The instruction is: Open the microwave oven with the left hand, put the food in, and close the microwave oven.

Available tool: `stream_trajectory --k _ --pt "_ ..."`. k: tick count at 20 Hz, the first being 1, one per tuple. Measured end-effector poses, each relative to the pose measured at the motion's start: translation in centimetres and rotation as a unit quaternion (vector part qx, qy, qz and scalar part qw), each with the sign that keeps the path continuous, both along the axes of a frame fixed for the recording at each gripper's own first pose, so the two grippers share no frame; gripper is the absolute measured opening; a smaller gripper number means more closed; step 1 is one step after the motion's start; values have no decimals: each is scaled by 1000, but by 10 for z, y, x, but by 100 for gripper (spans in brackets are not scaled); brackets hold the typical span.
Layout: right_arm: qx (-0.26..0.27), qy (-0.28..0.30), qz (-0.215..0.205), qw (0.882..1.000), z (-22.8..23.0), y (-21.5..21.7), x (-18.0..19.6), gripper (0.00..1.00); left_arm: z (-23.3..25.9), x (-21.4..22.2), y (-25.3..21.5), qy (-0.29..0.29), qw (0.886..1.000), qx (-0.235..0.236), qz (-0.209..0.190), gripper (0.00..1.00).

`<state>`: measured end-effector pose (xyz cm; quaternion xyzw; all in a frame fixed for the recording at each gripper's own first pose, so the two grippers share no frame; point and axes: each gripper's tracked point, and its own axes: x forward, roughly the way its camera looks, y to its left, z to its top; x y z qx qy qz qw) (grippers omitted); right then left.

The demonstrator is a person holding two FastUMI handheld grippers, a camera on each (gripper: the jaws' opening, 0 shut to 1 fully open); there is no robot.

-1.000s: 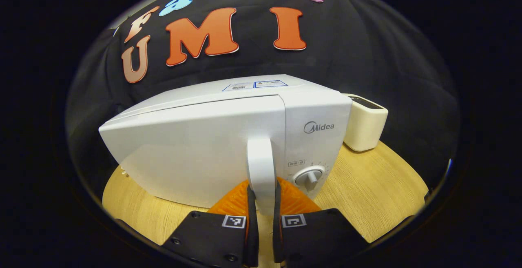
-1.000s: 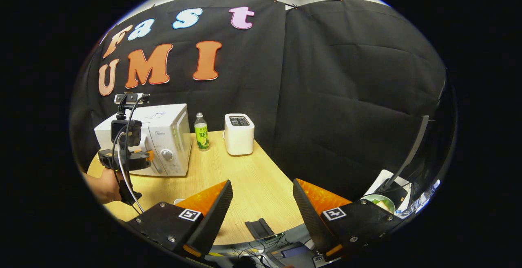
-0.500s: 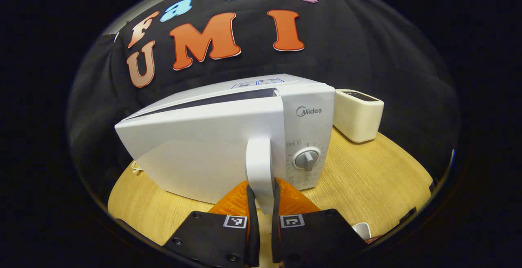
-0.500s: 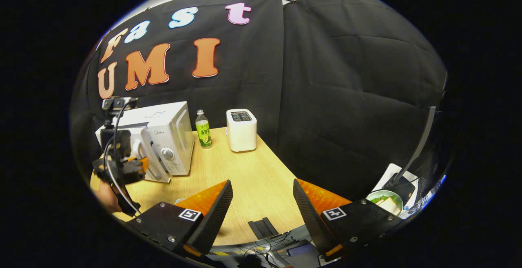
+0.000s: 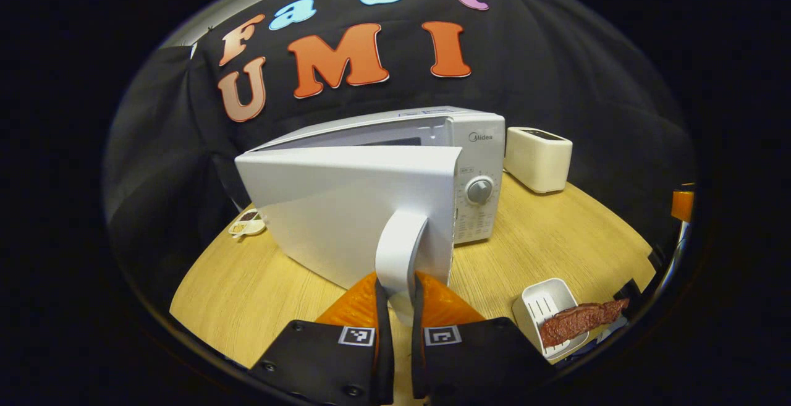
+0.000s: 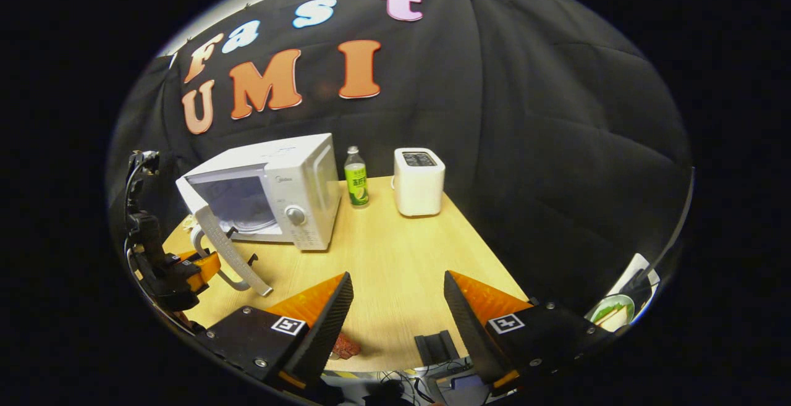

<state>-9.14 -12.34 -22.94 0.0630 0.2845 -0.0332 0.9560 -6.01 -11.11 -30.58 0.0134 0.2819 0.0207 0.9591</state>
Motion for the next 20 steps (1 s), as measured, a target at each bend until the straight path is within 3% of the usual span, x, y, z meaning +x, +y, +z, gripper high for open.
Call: stream_trajectory --k 5,10,13,14,15,16,17,19,20 --pt "14 6 81 997 -14 29 13 92 3 -44 48 10 996 22 84 14" --pt "25 2 115 993 -20 50 21 92 1 -72 87 18 990 28 137 14" --pt "31 7 128 991 -22 65 27 92 0 -80 98 20 991 19 133 14" --pt "32 5 130 991 -21 68 28 92 0 -82 100 18 992 15 125 9" --pt "32 6 131 991 -21 71 30 92 1 -83 102 13 993 18 119 14" --pt "34 9 131 991 -22 75 30 92 0 -85 105 10 993 21 113 9" --pt "36 12 129 991 -23 79 31 92 0 -86 109 8 994 19 110 14" --pt "38 16 122 992 -23 85 29 92 -1 -89 118 8 994 10 106 9" --pt "36 16 120 992 -23 87 29 92 0 -91 121 9 995 6 101 13"
